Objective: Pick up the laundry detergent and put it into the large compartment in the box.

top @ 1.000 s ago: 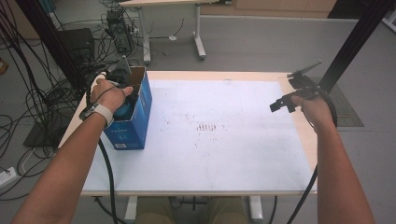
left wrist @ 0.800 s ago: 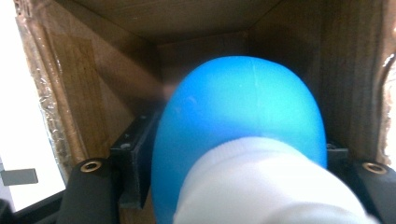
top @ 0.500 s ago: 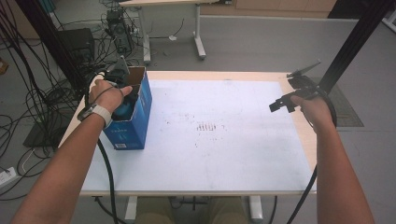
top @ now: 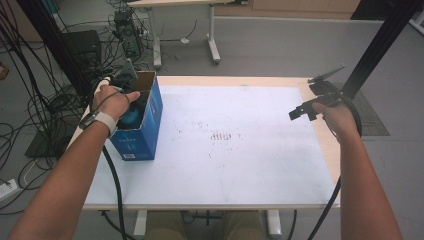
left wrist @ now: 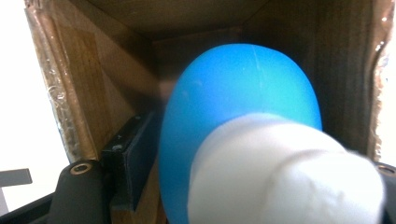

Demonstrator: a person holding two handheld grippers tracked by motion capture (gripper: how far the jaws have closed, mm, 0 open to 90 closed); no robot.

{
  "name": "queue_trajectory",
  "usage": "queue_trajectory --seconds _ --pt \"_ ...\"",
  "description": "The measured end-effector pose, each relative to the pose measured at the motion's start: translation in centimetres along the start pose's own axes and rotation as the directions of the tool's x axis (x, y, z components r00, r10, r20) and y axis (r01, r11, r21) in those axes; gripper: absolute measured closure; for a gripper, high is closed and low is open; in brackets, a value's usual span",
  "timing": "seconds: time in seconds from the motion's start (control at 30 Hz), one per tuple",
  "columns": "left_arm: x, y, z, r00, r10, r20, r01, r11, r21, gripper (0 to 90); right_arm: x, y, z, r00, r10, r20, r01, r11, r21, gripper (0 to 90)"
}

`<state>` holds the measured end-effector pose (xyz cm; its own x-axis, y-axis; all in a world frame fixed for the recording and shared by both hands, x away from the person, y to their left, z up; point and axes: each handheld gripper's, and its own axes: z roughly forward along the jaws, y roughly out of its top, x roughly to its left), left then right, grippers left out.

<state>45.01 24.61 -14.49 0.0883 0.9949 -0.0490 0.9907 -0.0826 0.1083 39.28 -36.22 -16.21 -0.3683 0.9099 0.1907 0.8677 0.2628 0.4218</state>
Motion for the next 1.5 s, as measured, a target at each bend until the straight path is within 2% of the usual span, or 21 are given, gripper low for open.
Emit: queue_trajectory --seconds 0.43,0.53,0.6,0.67,0.77,0.97,1.17,1.37,1.5 --pt "0.5 -0.6 -0.9 0.9996 -0.004 0.028 0.004 0.9999 -0.016 28.1 0.2 -0.1 -0.1 1.0 -0.006 -0.005 0.006 1.0 -0.003 6.5" --pt "0.3 -0.6 -1.3 0.9998 0.0 0.021 0.0 0.9999 -0.015 27.6 0.4 -0.1 -0.3 1.0 -0.009 -0.004 0.009 1.0 -0.005 6.5" --pt "0.3 -0.5 -1.6 0.9996 0.002 0.028 -0.002 0.9999 -0.011 25.4 0.5 -0.1 -0.4 0.9999 -0.014 -0.004 0.014 1.0 -0.007 6.5" --pt "0.0 -0.6 -2.1 0.9999 0.004 0.017 -0.004 0.9999 -0.015 19.6 0.6 -0.1 -0.5 0.9999 -0.016 -0.004 0.016 1.0 -0.009 6.5" --pt "0.3 -0.8 -2.6 0.9994 -0.007 0.033 0.008 0.9998 -0.02 14.1 0.7 -0.1 -0.5 0.9998 -0.019 -0.007 0.019 1.0 -0.009 6.5" --pt "0.3 -1.3 -3.2 0.9994 -0.002 0.036 0.003 0.9994 -0.034 12.7 1.0 -0.1 -0.5 0.9997 -0.024 -0.008 0.024 1.0 -0.011 6.5" --pt "0.0 -1.8 -4.6 0.9995 0.006 0.03 -0.005 0.9985 -0.054 10.6 1.3 -0.1 -0.9 0.9996 -0.029 -0.004 0.029 1.0 -0.012 6.5" --pt "-0.1 -2.3 -6.4 0.9987 0.013 0.048 -0.009 0.9966 -0.082 9.0 1.5 -0.3 -1.5 0.9994 -0.035 -0.001 0.035 0.999 -0.026 6.5" --pt "-0.7 -2.5 -7.6 0.9984 0.029 0.048 -0.024 0.9951 -0.096 8.7 1.5 -0.5 -1.6 0.9994 -0.035 -0.004 0.035 0.999 -0.029 6.5"
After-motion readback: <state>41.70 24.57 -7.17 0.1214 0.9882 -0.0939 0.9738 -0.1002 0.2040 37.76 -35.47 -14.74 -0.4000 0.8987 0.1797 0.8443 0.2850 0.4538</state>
